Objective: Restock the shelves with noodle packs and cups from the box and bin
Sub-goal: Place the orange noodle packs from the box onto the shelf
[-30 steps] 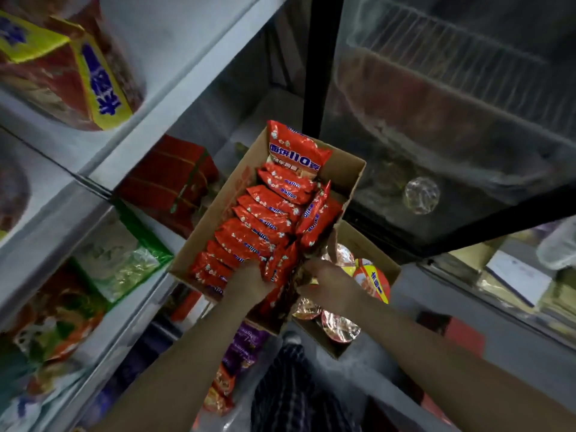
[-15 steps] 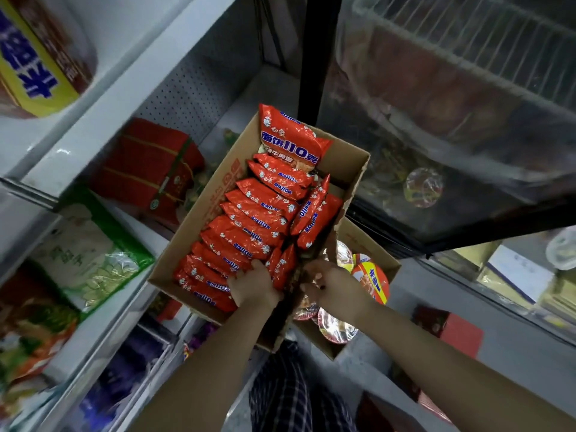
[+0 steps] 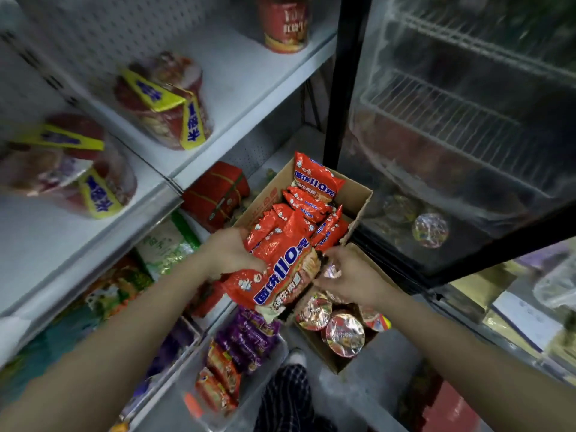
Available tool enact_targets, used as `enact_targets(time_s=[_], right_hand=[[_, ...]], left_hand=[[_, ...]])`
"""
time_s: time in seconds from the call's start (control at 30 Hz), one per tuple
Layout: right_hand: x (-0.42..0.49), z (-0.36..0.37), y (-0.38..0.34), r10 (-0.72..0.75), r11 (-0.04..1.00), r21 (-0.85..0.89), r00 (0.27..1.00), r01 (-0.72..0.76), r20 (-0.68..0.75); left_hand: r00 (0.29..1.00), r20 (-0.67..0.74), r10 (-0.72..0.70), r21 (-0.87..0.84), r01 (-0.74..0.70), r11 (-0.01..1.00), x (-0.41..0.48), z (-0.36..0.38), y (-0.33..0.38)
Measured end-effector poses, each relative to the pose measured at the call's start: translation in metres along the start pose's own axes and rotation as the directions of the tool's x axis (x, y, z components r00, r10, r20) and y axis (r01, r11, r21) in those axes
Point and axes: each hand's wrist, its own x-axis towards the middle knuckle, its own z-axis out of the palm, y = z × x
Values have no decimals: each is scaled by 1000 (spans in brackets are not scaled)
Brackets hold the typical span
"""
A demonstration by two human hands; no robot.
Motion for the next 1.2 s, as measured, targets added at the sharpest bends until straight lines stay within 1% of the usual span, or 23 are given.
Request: enact_targets(time_s=[0.07, 0.13, 0.2, 0.3, 0.4, 0.47, 0.57, 0.63, 0.67, 0.73, 0.77, 0.8, 0.83, 0.87, 0.9, 0.97, 1.03, 1.1, 1.13, 1.2], right_hand=[[-14, -15, -23, -57, 993, 101, 998, 55, 24], [-32, -29, -50, -77, 981, 185, 990, 55, 117], [-58, -37, -81, -113, 977, 203, 962, 62, 248], [-97, -32, -119, -202, 957, 281, 861, 72, 467], [-128, -11, -150, -270, 949, 293, 775, 115, 571], [-145, 6, -172, -305, 942, 297, 757, 153, 578], [-160, 31, -204, -341, 935, 283, 768, 215, 542], [-165, 47, -223, -370, 922, 309, 770, 234, 520], [-167, 54, -234, -385, 914, 326, 771, 242, 507], [-169, 67, -256, -422, 896, 357, 760, 265, 495], [-169, 75, -267, -437, 887, 376, 752, 269, 493], [-170, 83, -279, -453, 876, 397, 748, 273, 485], [-170, 92, -292, -475, 862, 420, 744, 284, 471], [-170, 103, -305, -496, 844, 451, 743, 291, 450], [-170, 115, -317, -515, 825, 483, 743, 294, 427], [-173, 140, -346, -553, 792, 526, 730, 310, 402], [-178, 167, -374, -578, 782, 541, 688, 311, 440], [-185, 198, -402, -577, 794, 523, 657, 311, 486], [-186, 215, -416, -589, 789, 525, 638, 320, 496], [-197, 248, -445, -617, 770, 527, 629, 360, 473]], left_hand=[[997, 61, 51, -60, -47, 997, -49, -29, 12], [988, 124, 92, -133, -75, 988, -101, -47, 21], [985, 128, 113, -182, -89, 979, -151, -58, 23], [982, 136, 128, -303, -81, 949, -213, -64, 12], [994, 58, 90, -420, -58, 906, -271, -66, -9], [999, -24, 43, -476, -49, 878, -307, -65, -25], [992, -128, -3, -546, -68, 835, -353, -65, -52], [973, -231, -31, -600, -117, 791, -382, -65, -71], [952, -302, -50, -637, -162, 754, -395, -65, -81], [878, -459, -135, -713, -274, 645, -419, -64, -107], [843, -502, -193, -754, -317, 576, -431, -61, -123], [826, -509, -243, -798, -347, 492, -441, -57, -139], [825, -490, -281, -840, -359, 407, -452, -51, -154], [834, -461, -303, -867, -351, 354, -461, -44, -167], [846, -434, -309, -882, -329, 337, -471, -36, -179], [879, -391, -273, -887, -281, 367, -490, -21, -198], [890, -381, -250, -878, -263, 400, -509, -14, -213], [865, -432, -255, -838, -280, 468, -530, -18, -231], [845, -477, -240, -796, -300, 526, -542, -23, -241], [795, -564, -223, -702, -320, 636, -571, -38, -260]])
